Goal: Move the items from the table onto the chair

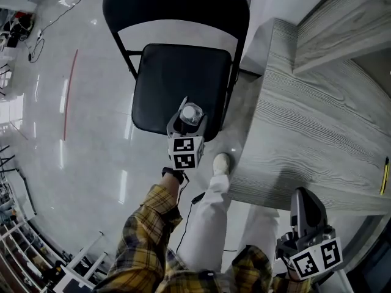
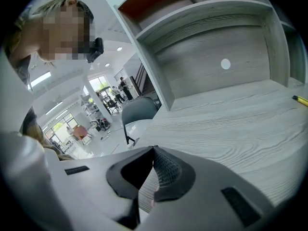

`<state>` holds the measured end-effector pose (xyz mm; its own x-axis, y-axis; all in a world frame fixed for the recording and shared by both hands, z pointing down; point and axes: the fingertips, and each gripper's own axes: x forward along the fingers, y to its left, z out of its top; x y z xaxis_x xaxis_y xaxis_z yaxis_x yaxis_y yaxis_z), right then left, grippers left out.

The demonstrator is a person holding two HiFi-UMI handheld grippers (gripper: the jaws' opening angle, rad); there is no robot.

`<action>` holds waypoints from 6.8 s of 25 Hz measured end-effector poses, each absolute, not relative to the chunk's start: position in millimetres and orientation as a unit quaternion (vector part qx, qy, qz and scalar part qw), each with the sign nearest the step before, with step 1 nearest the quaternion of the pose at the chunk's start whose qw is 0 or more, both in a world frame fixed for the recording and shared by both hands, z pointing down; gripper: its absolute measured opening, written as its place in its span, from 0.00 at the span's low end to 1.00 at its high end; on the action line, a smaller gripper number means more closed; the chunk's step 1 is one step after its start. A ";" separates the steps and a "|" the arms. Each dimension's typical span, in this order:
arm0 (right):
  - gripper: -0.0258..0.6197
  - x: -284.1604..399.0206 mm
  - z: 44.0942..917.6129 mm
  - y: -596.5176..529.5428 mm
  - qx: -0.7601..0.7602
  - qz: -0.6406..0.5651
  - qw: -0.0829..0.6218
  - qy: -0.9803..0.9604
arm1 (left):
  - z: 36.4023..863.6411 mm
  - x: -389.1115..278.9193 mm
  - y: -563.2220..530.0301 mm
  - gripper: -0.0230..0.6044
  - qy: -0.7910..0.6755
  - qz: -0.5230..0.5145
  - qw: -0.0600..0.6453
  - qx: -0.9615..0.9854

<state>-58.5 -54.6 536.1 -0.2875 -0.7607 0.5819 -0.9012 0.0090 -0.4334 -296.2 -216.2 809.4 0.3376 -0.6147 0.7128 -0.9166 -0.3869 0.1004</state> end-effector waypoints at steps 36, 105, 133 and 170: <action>0.07 108.9 363.9 45.3 0.639 0.262 0.052 -0.721 | 384.0 -126.1 -119.0 0.07 -0.450 0.110 0.169 0.870; 0.24 283.6 512.7 65.4 0.583 0.379 0.194 -0.692 | 344.6 10.8 13.1 0.04 -0.371 0.110 0.263 0.884; 0.24 -396.4 580.0 -132.4 0.347 0.365 0.235 -0.831 | 481.1 -475.1 -40.6 0.04 -0.554 0.082 0.354 0.749; 0.26 -442.0 841.3 -210.3 0.458 0.419 0.330 -0.711 | 579.2 -536.2 -12.4 0.04 -0.595 0.089 0.413 0.684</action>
<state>-442.0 -210.3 841.3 -0.3616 -0.3747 0.8537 -0.9284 0.2281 -0.2932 -536.2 -12.4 579.2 0.2757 -0.7406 0.6127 -0.8869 0.0498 0.4592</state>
